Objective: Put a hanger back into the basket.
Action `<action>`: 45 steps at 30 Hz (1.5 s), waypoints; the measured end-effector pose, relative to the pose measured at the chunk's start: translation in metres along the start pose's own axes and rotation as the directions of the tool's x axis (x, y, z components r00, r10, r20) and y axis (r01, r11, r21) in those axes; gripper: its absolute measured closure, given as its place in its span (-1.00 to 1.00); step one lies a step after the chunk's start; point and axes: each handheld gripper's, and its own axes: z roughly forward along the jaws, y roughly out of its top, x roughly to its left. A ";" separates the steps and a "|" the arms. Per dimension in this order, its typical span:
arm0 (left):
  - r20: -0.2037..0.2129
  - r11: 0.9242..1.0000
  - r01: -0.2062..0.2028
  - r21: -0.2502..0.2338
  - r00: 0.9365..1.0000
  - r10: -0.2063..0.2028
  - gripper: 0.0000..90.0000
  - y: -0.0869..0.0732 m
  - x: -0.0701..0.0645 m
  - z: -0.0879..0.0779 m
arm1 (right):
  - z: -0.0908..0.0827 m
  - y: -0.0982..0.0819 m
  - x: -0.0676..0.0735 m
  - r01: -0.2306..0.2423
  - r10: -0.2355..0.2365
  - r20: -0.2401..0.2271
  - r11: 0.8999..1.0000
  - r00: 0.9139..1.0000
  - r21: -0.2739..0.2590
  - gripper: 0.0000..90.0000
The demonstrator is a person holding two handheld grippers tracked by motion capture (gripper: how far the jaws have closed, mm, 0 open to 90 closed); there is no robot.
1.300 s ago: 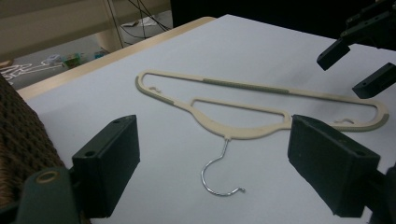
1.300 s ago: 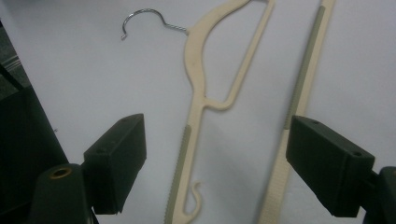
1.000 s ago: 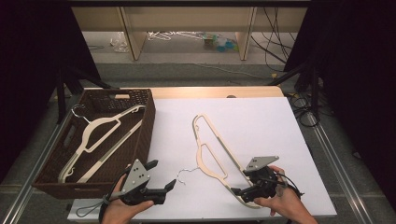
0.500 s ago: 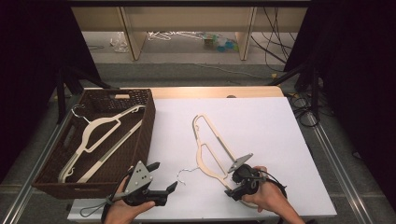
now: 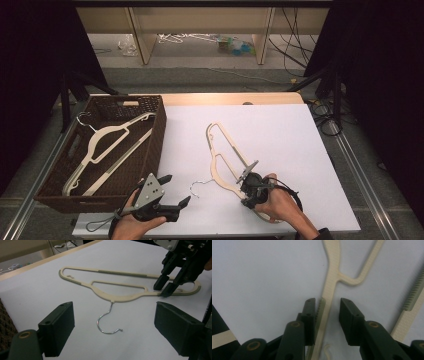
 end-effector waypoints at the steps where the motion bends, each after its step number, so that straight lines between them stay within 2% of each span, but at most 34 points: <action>1: 0.002 1.000 -0.001 -0.001 1.000 0.001 -0.63 0.000 0.000 0.000 | 0.000 0.000 -0.001 -0.004 0.004 -0.005 1.000 1.000 0.005 0.56; 3: 0.002 1.000 -0.005 -0.001 1.000 0.005 -0.62 0.000 0.000 0.001 | 0.000 0.000 -0.009 -0.003 0.003 -0.025 1.000 1.000 -0.001 0.70; 5: 0.007 1.000 -0.001 0.003 1.000 0.001 -0.62 -0.001 -0.001 0.002 | 0.000 -0.002 -0.014 -0.017 0.016 -0.066 1.000 0.998 -0.015 0.70; 6: 0.005 1.000 -0.002 0.004 1.000 0.002 -0.62 -0.001 -0.001 0.001 | 0.000 -0.003 -0.015 -0.013 0.011 -0.072 1.000 0.997 -0.017 0.70; 10: 0.010 1.000 -0.004 -0.006 1.000 0.004 -0.62 -0.001 0.000 0.000 | -0.002 -0.004 -0.018 0.024 -0.024 -0.078 1.000 0.997 -0.002 0.72; 12: 0.009 1.000 -0.019 0.003 1.000 0.019 -0.62 -0.001 0.001 0.000 | -0.003 -0.004 -0.018 0.050 -0.049 -0.084 0.999 0.995 0.009 0.73; 15: 0.010 1.000 -0.016 0.004 1.000 0.016 -0.61 -0.001 0.001 0.001 | -0.003 -0.005 -0.018 0.054 -0.053 -0.085 0.998 0.995 0.018 0.73; 18: 0.014 1.000 -0.012 0.003 1.000 0.011 -0.61 -0.001 0.000 0.002 | -0.002 -0.003 -0.017 0.024 -0.022 -0.075 0.999 0.997 0.027 0.71; 20: 0.008 1.000 -0.023 0.013 1.000 0.022 -0.61 -0.001 0.000 0.002 | -0.002 -0.003 -0.015 0.010 -0.009 -0.056 0.999 0.998 0.032 0.71; 23: 0.010 0.999 -0.034 0.024 0.999 0.034 -0.61 -0.002 0.000 0.003 | -0.001 0.001 -0.012 -0.006 0.009 -0.038 0.998 0.999 0.060 0.71; 24: 0.009 0.999 -0.026 0.026 1.000 0.026 -0.61 -0.002 -0.001 0.003 | -0.001 0.002 -0.012 -0.005 0.007 -0.036 0.998 0.999 0.069 0.71; 25: 0.010 0.999 -0.037 0.026 0.999 0.037 -0.61 -0.002 0.000 0.004 | 0.000 0.004 -0.011 -0.006 0.008 -0.032 0.997 0.999 0.082 0.71; 28: 0.009 0.999 -0.030 0.019 1.000 0.030 -0.60 -0.002 -0.001 0.003 | 0.000 0.005 -0.010 0.010 -0.008 -0.022 0.996 1.000 0.089 0.72; 29: 0.012 0.999 -0.037 0.018 0.999 0.037 -0.60 -0.002 -0.001 0.003 | 0.000 0.005 -0.010 0.013 -0.011 -0.025 0.996 1.000 0.087 0.73; 30: 0.012 1.000 -0.023 0.017 1.000 0.023 -0.60 -0.002 -0.002 0.004 | -0.001 0.005 -0.011 0.009 -0.006 -0.031 0.996 1.000 0.088 0.73; 31: 0.013 0.999 -0.042 0.020 0.999 0.042 -0.60 -0.002 0.000 0.003 | -0.001 0.004 -0.012 0.010 -0.007 -0.039 0.996 0.999 0.084 0.74; 32: 0.013 0.999 -0.032 0.025 0.999 0.032 -0.60 -0.002 0.000 0.004 | -0.001 0.003 -0.013 0.017 -0.013 -0.047 0.997 0.999 0.078 0.74; 34: 0.012 0.999 -0.041 0.033 0.999 0.040 -0.59 -0.003 0.001 0.005 | -0.002 0.003 -0.013 0.049 -0.046 -0.054 0.996 0.997 0.071 0.75; 35: 0.011 0.998 -0.048 0.038 0.999 0.047 -0.58 -0.003 0.000 0.007 | -0.003 0.003 -0.013 0.057 -0.053 -0.050 0.995 0.997 0.077 0.76; 36: 0.017 0.997 -0.055 0.047 0.998 0.054 -0.57 -0.003 0.000 0.009 | -0.005 0.004 -0.011 0.083 -0.079 -0.051 0.992 0.996 0.093 0.76; 40: 0.019 0.992 -0.095 0.078 0.995 0.094 -0.53 -0.003 -0.002 0.021 | -0.012 0.003 -0.006 0.131 -0.124 -0.074 0.986 0.990 0.107 0.76; 41: 0.030 0.989 -0.117 0.094 0.993 0.115 -0.45 -0.003 -0.002 0.025 | -0.014 0.003 -0.005 0.155 -0.147 -0.080 0.982 0.986 0.108 0.76; 42: 0.032 0.979 -0.164 0.119 0.986 0.161 -0.32 -0.004 -0.003 0.029 | -0.017 0.002 -0.003 0.178 -0.169 -0.079 0.977 0.982 0.119 0.76; 43: 0.028 0.969 -0.203 0.138 0.979 0.201 -0.32 -0.005 -0.004 0.033 | -0.020 0.001 -0.001 0.191 -0.183 -0.073 0.975 0.980 0.114 0.76; 44: 0.039 0.962 -0.228 0.152 0.974 0.225 -0.35 -0.007 -0.004 0.038 | -0.024 0.000 0.001 0.205 -0.196 -0.084 0.973 0.977 0.106 0.76; 45: 0.050 0.962 -0.224 0.159 0.975 0.219 -0.35 -0.008 -0.004 0.041 | -0.027 -0.001 0.002 0.215 -0.207 -0.090 0.971 0.974 0.102 0.76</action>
